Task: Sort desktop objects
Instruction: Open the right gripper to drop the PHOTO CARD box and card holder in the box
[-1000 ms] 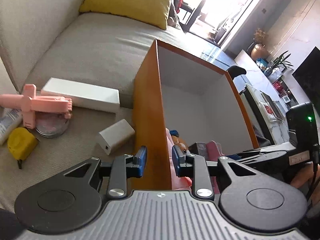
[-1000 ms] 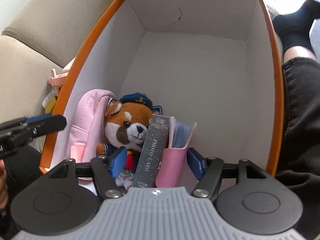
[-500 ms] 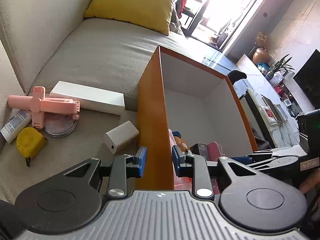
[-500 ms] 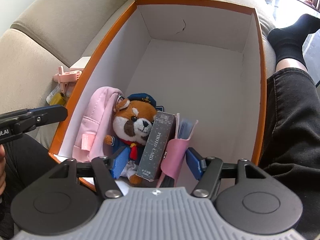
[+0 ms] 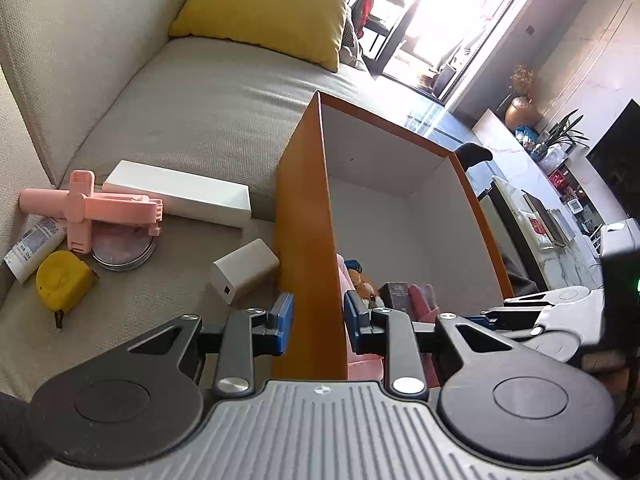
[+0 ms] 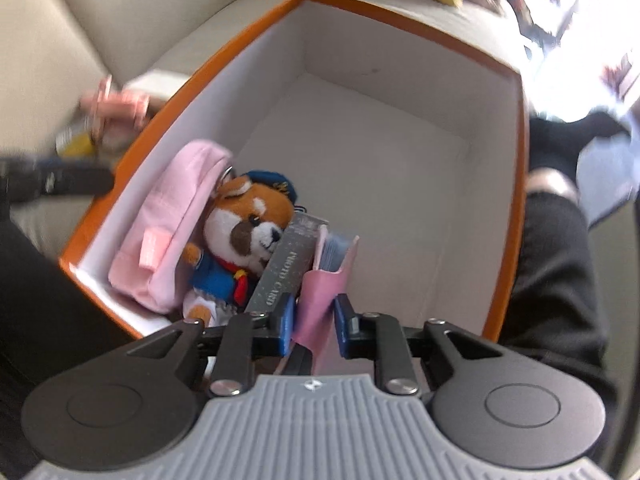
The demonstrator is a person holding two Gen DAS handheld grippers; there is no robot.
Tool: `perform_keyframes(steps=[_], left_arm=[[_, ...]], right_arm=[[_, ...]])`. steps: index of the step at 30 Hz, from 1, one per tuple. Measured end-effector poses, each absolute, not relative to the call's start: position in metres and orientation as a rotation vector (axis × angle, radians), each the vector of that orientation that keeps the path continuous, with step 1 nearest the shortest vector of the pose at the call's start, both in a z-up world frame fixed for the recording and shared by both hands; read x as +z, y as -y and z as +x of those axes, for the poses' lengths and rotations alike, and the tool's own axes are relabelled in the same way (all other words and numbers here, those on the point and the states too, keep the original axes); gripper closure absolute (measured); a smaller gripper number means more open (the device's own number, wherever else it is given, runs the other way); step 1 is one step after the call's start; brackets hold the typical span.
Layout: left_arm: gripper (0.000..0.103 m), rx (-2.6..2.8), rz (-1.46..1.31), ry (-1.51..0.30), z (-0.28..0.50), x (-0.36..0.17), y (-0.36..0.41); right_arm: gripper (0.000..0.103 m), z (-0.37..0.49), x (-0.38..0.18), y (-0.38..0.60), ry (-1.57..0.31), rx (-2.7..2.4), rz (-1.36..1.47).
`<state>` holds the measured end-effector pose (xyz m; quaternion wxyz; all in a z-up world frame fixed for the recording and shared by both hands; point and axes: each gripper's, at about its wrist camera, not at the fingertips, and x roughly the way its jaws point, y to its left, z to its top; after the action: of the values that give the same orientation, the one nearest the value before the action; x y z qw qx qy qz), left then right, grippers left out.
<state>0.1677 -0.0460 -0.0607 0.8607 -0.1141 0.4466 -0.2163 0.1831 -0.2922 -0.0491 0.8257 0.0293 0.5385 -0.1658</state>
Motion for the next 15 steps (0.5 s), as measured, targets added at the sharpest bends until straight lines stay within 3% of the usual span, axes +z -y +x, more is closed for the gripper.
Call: perform_keyframes(steps=[3,12,15], left_arm=[[0.073,-0.455,-0.252,-0.936,0.167,-0.062,0.043],[0.073,-0.458,-0.264,-0.93,0.167,-0.063,0.04],[0.073,-0.448,-0.257,-0.925,0.166,-0.061,0.039]], right_arm=[[0.079,0.19,-0.049,0.282,-1.158,-0.348,-0.041],[0.074,0.179,-0.049,0.32,-1.139,-0.349,0.248],[0.068,0.182,-0.054,0.32,-1.134,-0.359,0.264]])
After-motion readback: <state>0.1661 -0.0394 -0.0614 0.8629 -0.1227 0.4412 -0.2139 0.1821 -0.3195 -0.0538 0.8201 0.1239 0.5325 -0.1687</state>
